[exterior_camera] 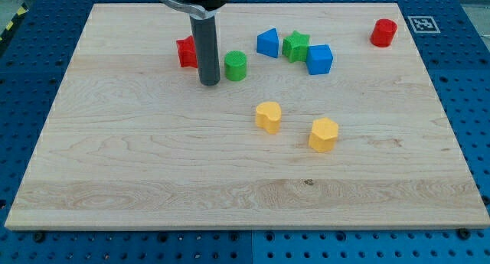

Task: Move the green circle below the blue triangle

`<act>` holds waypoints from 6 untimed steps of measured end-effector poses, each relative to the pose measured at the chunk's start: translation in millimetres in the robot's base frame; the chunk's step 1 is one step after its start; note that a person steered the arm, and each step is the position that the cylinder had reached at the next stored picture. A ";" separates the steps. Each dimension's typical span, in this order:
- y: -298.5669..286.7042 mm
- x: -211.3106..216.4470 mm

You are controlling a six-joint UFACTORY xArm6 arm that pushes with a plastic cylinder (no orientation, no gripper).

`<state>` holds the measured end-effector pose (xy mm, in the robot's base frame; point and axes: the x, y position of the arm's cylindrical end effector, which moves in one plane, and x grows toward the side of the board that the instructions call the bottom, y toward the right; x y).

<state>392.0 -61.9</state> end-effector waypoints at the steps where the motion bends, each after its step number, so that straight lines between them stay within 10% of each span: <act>1: 0.9 0.0; 6: 89.7 1.1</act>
